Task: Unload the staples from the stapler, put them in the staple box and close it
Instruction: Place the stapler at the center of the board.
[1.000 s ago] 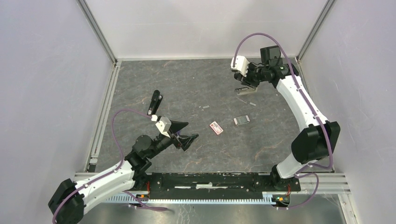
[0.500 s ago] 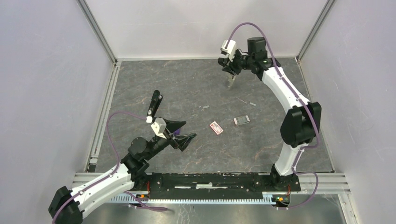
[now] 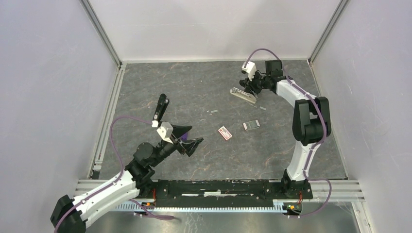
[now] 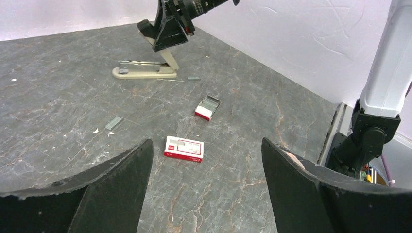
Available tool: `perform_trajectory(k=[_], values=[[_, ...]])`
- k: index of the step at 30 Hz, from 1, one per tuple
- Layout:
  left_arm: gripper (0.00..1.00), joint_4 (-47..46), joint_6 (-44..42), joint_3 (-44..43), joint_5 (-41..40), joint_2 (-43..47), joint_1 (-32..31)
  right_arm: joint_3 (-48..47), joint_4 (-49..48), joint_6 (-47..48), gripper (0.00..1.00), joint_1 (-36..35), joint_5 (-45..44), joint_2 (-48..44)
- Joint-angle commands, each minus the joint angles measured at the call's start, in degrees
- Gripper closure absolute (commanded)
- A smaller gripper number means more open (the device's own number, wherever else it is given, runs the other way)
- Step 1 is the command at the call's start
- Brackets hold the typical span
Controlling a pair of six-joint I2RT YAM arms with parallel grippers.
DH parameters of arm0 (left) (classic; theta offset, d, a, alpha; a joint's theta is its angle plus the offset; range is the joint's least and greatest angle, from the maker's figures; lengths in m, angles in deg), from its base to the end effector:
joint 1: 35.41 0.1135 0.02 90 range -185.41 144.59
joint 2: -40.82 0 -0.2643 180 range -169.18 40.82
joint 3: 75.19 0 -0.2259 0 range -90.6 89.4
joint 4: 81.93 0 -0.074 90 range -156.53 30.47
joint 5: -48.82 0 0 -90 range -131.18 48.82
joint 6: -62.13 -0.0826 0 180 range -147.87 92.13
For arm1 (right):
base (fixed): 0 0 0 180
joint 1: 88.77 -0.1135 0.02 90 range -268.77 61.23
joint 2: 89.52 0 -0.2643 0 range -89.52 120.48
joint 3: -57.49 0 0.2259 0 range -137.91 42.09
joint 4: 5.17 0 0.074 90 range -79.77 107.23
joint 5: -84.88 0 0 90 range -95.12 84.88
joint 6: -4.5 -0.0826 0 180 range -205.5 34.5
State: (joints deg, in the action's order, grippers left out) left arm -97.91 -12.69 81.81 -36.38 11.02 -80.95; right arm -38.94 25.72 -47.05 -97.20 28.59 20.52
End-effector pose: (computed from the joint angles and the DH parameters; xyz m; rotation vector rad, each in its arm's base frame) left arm 0.1136 -0.1257 0.2430 0.4565 1.4052 -0.9295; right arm 0.4205 0.1087 0.2086 -1.1343 1.9119 0.4058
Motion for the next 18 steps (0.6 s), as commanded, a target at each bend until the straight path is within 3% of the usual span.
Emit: perform_trajectory(k=[1,4,9,12,14,18], values=[[0.12,-0.5,-0.8,-2.8,0.3,-1.4,0.1,-5.3,1.2,4.5,0.96,-0.1,0.4,4.2],[0.12,0.1,0.5,-2.8,0.3,-0.8,0.1,-8.4,2.1,3.8,0.86,-0.2,-0.2,6.6],[0.12,0.6,1.6,-2.6,-0.5,0.1,0.1,-15.3,6.6,3.1,0.45,-0.3,-0.9,10.7],[0.11,0.9,2.3,-3.2,-0.9,0.0,0.1,-15.4,7.7,2.4,0.28,-0.2,-0.8,9.2],[0.09,1.3,2.8,-3.9,-0.8,-0.3,0.1,-13.3,6.8,1.5,0.22,0.1,-0.4,5.9],[0.0,3.3,5.8,-5.7,-3.0,-1.1,0.1,-8.8,5.3,-2.2,0.19,2.1,5.2,-2.7]])
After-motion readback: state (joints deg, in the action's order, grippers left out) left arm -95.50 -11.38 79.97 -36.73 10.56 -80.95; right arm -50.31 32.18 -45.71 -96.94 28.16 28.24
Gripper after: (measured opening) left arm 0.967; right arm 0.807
